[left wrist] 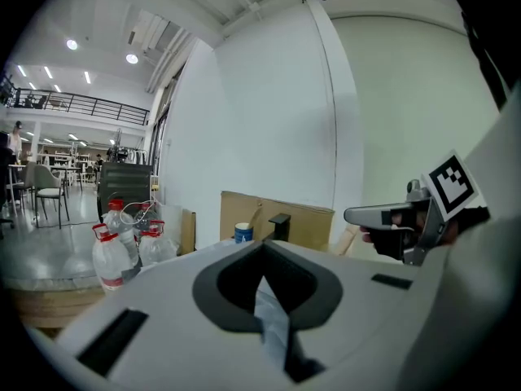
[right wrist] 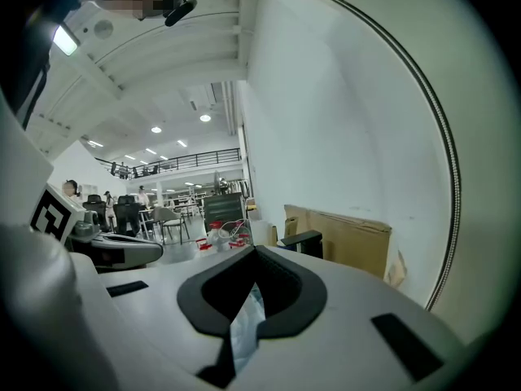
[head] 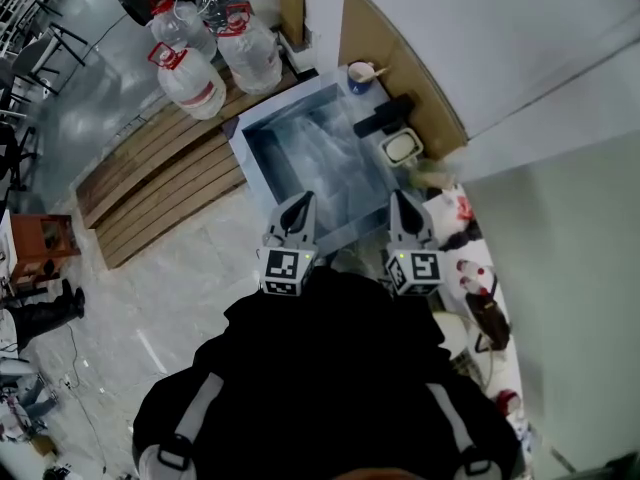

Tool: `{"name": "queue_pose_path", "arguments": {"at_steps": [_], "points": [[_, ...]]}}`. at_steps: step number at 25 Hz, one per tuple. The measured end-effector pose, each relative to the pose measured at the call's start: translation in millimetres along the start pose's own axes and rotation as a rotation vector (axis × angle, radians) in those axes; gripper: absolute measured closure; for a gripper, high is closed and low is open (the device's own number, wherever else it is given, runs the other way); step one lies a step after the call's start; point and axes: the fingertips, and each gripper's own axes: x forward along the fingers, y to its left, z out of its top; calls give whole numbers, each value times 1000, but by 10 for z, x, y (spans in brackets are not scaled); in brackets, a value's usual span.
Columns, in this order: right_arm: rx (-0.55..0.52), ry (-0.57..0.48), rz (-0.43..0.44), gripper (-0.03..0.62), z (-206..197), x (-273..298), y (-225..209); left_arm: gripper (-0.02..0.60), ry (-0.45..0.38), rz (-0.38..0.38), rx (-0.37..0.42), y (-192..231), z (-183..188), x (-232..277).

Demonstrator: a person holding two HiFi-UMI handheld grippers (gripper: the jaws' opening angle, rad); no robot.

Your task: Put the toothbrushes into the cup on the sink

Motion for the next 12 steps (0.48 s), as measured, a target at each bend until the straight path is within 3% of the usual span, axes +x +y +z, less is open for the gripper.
{"name": "queue_pose_path", "arguments": {"at_steps": [12], "points": [[14,18,43,591,7,87,82,580,5,32,4,81,4,-11]]}}
